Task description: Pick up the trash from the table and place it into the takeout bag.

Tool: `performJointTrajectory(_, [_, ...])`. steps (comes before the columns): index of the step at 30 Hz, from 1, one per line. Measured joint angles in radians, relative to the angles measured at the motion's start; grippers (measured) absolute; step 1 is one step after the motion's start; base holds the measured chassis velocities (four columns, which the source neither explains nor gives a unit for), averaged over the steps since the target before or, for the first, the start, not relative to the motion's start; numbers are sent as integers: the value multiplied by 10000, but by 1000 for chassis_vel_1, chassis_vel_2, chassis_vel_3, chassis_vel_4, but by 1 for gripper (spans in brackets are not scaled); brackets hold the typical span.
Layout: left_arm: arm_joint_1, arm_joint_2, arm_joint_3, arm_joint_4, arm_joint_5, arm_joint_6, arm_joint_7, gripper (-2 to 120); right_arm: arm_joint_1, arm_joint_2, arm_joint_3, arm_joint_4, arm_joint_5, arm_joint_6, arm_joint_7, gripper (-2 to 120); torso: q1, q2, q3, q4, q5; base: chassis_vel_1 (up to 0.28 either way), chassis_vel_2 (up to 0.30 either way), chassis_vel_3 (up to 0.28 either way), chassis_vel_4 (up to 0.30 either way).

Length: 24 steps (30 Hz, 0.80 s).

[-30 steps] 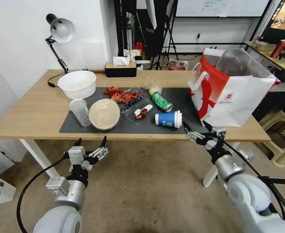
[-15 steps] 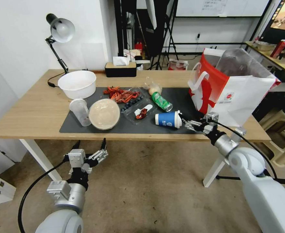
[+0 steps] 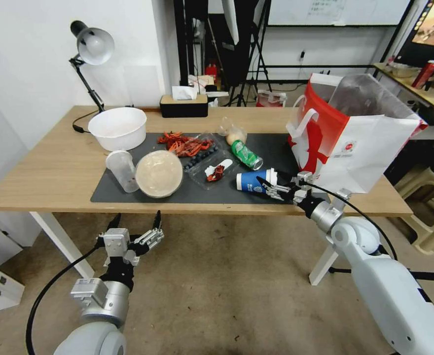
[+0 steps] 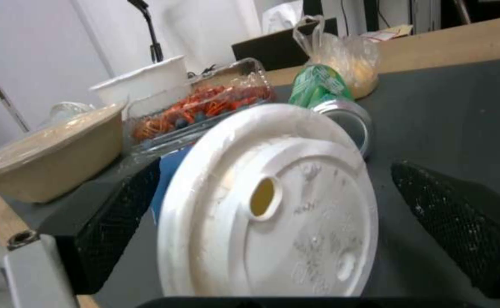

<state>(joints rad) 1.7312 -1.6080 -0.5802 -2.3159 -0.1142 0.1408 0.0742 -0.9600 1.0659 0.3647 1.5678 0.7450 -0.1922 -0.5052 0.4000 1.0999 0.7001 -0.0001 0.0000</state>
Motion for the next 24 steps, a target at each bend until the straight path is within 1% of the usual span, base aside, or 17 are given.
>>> performJointTrajectory(5, [21, 0, 5, 13, 10, -62, 15, 100, 169, 99, -252, -175, -37, 5, -10, 100, 0, 0, 0, 0, 0, 0, 0, 0, 0])
performJointTrajectory(14, [7, 0, -19, 51, -5, -122, 6, 100, 194, 257, -433, -119, -103, 8, -23, 100, 0, 0, 0, 1, 0, 0, 0, 0, 0])
performJointTrajectory(16, [-9, 0, -21, 101, -17, -157, -10, 100, 135, 280, -433, -75, -162, 12, -3, 92, 0, 0, 0, 0, 0, 0, 0, 0, 0])
performJointTrajectory(17, [-9, 0, -21, 101, -17, -157, -10, 100, 135, 280, -433, -75, -162, 12, -3, 92, 0, 0, 0, 0, 0, 0, 0, 0, 0])
performJointTrajectory(18, [-14, 0, -21, 128, -21, -182, -17, 100, 110, 283, -431, -58, -181, 12, 6, 89, 0, 0, 0, 0, 0, 0, 0, 0, 0])
performJointTrajectory(19, [-22, 0, -20, 163, -24, -216, -24, 100, 75, 285, -422, -25, -206, 12, 24, 83, 0, 0, -1, 1, 1, 0, 0, 0, 0])
performJointTrajectory(20, [-28, 0, -16, 181, -25, -228, -27, 100, 52, 285, -408, -7, -229, 12, 41, 83, 0, 0, 0, 1, 0, 0, 0, 0, 0])
performJointTrajectory(21, [-35, 0, -11, 207, -27, -239, -30, 100, 15, 281, -384, 10, -262, 13, 52, 76, 0, 0, 0, 1, 0, 0, 0, 0, 0])
performJointTrajectory(22, [-35, 0, -11, 207, -27, -239, -30, 100, 15, 281, -384, 10, -262, 13, 52, 76, 0, 0, 0, 1, 0, 0, 0, 0, 0])
performJointTrajectory(23, [-52, 0, -4, 236, -29, -248, -34, 100, -26, 272, -365, 24, -295, 24, 59, 71, 0, 0, 0, 0, 0, 0, 0, 0, 0])
performJointTrajectory(24, [-71, 0, 4, 255, -31, -251, -37, 100, -59, 269, -338, 43, -308, 34, 64, 68, -1, 1, -1, 0, 0, 0, 0, 0, 0])
